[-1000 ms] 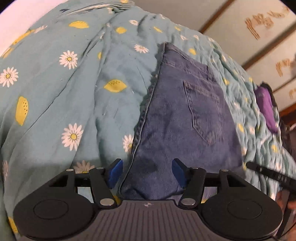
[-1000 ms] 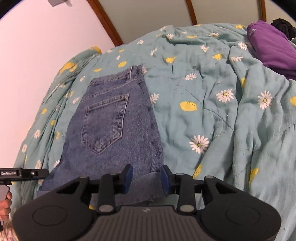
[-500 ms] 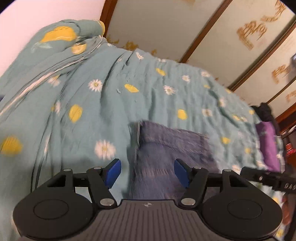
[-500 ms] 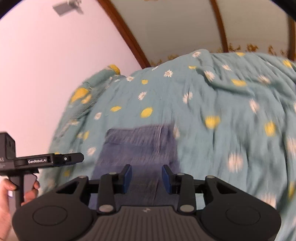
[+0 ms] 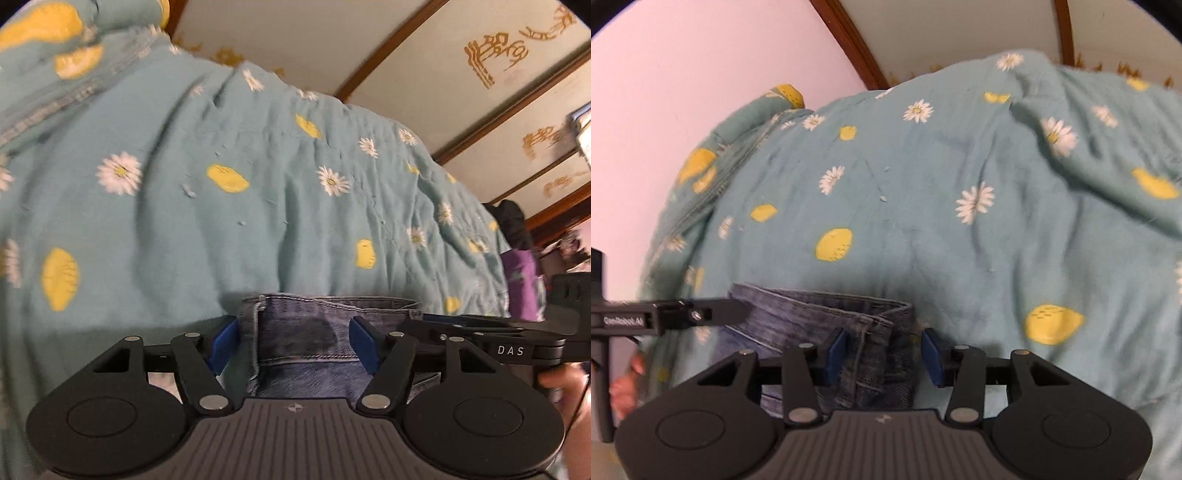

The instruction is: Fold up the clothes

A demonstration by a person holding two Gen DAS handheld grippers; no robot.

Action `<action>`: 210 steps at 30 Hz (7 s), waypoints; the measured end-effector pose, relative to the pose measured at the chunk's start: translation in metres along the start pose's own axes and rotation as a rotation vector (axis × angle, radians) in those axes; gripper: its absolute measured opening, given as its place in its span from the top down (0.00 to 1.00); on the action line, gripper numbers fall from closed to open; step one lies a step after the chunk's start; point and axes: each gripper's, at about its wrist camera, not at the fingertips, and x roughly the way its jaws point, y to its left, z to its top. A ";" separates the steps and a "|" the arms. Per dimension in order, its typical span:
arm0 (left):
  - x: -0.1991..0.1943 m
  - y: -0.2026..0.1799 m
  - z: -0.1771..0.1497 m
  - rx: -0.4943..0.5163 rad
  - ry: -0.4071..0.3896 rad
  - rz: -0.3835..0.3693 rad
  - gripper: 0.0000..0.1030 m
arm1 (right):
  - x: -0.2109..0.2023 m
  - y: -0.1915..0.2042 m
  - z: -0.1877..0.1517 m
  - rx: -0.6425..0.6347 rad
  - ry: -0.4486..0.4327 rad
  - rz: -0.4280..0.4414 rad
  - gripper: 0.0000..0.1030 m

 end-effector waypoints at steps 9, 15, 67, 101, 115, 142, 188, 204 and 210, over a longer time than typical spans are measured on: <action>-0.011 0.007 -0.008 -0.065 -0.067 -0.047 0.84 | -0.007 0.003 -0.008 -0.076 -0.080 0.039 0.82; -0.070 -0.016 -0.031 -0.020 -0.125 -0.168 0.87 | -0.061 0.030 -0.022 -0.159 -0.142 0.113 0.86; -0.092 -0.064 -0.191 0.018 -0.072 -0.041 0.77 | -0.090 0.091 -0.200 -0.161 0.010 -0.032 0.72; -0.120 -0.095 -0.231 0.010 -0.150 0.130 0.57 | -0.138 -0.019 -0.238 0.244 -0.156 0.124 0.42; -0.059 -0.100 -0.202 -0.033 -0.152 0.237 0.57 | -0.125 0.035 -0.182 0.081 -0.260 0.101 0.83; -0.080 -0.027 -0.194 -0.097 -0.219 0.038 0.55 | -0.082 -0.032 -0.183 0.367 -0.262 0.056 0.93; -0.068 -0.068 -0.230 0.092 -0.115 0.491 0.39 | -0.075 0.112 -0.247 -0.186 -0.005 -0.279 0.66; -0.094 -0.101 -0.268 0.069 -0.083 0.550 0.39 | -0.146 0.118 -0.245 -0.033 -0.163 -0.334 0.19; -0.081 -0.096 -0.269 0.041 -0.067 0.570 0.33 | -0.123 0.095 -0.242 0.002 -0.043 -0.366 0.19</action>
